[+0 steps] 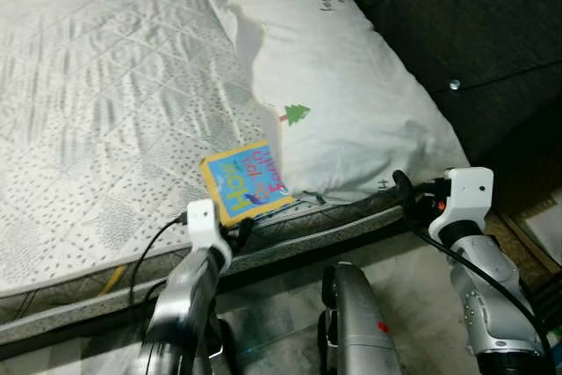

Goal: Clean up the room

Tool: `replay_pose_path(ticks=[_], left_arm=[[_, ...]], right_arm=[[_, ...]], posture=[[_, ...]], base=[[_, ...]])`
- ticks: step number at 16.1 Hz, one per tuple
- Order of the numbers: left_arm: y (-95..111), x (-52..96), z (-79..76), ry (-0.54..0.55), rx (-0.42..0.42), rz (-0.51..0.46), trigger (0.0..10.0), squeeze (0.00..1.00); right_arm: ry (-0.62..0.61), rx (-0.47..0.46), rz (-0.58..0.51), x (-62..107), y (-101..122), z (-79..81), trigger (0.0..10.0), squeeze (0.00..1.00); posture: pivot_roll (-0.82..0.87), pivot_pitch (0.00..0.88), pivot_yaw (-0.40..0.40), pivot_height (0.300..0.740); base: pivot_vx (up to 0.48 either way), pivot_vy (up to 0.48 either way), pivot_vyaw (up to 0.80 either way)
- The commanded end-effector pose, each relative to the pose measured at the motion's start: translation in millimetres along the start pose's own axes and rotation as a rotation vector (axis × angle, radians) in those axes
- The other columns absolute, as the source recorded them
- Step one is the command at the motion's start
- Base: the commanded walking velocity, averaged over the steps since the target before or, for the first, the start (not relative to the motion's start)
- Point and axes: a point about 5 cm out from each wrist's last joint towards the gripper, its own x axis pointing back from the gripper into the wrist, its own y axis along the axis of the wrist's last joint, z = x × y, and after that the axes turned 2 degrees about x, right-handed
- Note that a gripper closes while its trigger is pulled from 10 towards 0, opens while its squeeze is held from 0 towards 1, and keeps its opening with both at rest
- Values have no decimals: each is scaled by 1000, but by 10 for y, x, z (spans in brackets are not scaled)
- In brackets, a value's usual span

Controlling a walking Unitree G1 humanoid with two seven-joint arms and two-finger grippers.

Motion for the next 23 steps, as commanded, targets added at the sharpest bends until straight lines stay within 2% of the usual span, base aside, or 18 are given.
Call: replay_pose_path(ticks=[1,3,5,8,11,13,15,18,20,23], left_arm=[[-85,70,3,3,0,37,10000,0],[27,269,84,29,-22,-34,10000,0],[101,488,130,59,-12,-56,10000,0],[143,636,121,56,-63,-76,10000,0],[198,524,38,18,-73,-56,10000,0],[228,354,-126,-76,-70,-27,10000,0],[132,248,-255,-154,-80,63,10000,0],[43,88,-374,-211,-84,131,10000,0],[-3,26,-397,-218,-66,149,10000,0],[-106,-47,-337,-185,-22,179,10000,0]], right_arm=[[-15,-3,18,17,-63,-12,10000,0],[-8,-12,19,-12,-83,21,10000,0],[0,-25,16,-70,-96,65,10000,0],[9,-32,14,-118,-111,98,10000,0],[38,-59,-3,-221,-101,224,10000,0],[45,-64,-23,-272,-51,274,10000,0],[38,-60,-35,-276,-26,248,10000,0],[11,-48,-42,-245,-39,159,10000,0],[7,-43,-46,-229,-32,146,10000,0],[1,-35,-50,-211,-12,114,10000,0]], posture=[[-233,215,-23,574],[-208,206,-21,574],[-184,190,-22,574],[-154,167,-30,574],[-141,125,-32,574],[-153,111,-25,574],[-172,111,-18,574],[-199,123,-10,574],[-209,128,-10,574],[-232,148,-14,574]], base=[[0,0,0],[0,0,0],[0,0,0],[0,0,0],[0,0,0],[0,0,0],[0,0,0],[0,0,0],[0,0,0],[0,0,0]])
